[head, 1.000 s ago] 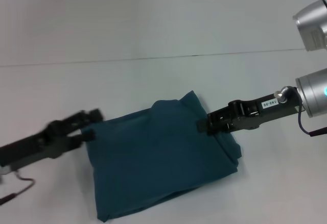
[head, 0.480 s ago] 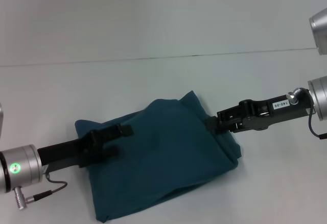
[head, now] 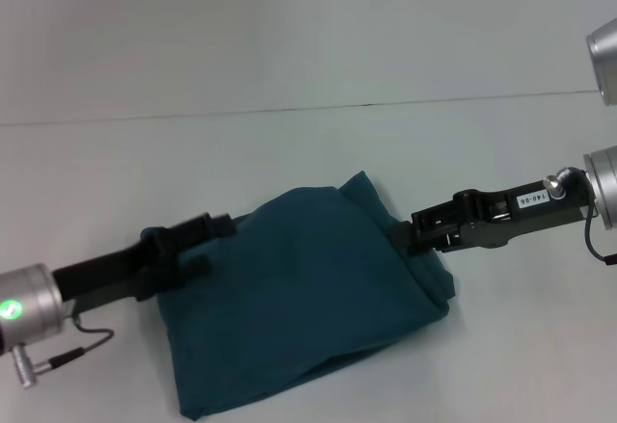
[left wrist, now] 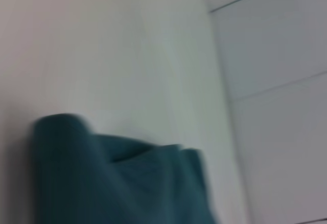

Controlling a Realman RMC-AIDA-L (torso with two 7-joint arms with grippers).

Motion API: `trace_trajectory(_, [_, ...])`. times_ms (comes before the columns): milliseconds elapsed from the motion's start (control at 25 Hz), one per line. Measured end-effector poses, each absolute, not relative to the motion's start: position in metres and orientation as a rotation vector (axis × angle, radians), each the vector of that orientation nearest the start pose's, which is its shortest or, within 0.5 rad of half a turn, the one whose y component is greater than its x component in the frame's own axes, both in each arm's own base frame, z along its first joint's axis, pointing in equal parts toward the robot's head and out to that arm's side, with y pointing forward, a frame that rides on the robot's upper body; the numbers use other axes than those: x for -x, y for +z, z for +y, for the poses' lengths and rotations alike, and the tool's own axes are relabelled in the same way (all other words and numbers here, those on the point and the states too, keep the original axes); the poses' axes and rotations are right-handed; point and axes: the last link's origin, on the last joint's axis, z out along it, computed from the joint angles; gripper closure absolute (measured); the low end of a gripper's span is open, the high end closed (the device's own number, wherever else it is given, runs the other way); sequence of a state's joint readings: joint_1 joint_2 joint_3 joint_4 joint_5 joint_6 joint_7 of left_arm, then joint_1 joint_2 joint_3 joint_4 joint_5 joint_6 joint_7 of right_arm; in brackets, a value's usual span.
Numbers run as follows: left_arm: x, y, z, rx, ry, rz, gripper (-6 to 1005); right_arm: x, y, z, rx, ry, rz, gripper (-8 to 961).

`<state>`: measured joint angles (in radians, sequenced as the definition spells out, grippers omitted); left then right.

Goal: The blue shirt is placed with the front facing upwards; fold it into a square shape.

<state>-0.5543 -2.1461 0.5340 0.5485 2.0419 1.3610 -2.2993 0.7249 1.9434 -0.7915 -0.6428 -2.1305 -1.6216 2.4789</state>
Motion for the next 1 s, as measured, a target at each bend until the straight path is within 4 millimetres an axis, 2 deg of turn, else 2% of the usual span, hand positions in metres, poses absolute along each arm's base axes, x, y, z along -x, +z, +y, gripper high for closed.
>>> trace_trajectory(200, [0.279,-0.020,0.341,-2.154,1.136,2.199,50,-0.226,0.030,0.372,2.509,0.449,1.874,489])
trace_trajectory(480, [0.287,-0.042,0.348,-2.161,1.071,2.345,50,-0.225,0.028,0.372,2.517,0.452,1.873,489])
trace_trajectory(600, [0.287,-0.038,0.346,-2.166,1.081,2.321,50,-0.226,0.029,0.371,2.521,0.453,1.868,489])
trace_trajectory(720, [0.282,-0.014,0.337,-2.182,1.192,2.180,50,-0.224,0.032,0.370,2.558,0.484,1.823,490])
trace_trajectory(800, [0.277,0.005,0.327,-2.242,1.248,2.021,50,-0.221,0.035,0.370,2.603,0.526,1.756,490])
trace_trajectory(880, [0.272,0.019,0.315,-2.373,1.230,1.821,50,-0.219,0.039,0.369,2.670,0.583,1.626,490])
trace_trajectory(1000, [0.272,0.023,0.299,-2.565,1.126,1.553,50,-0.220,0.038,0.367,2.730,0.681,1.406,490])
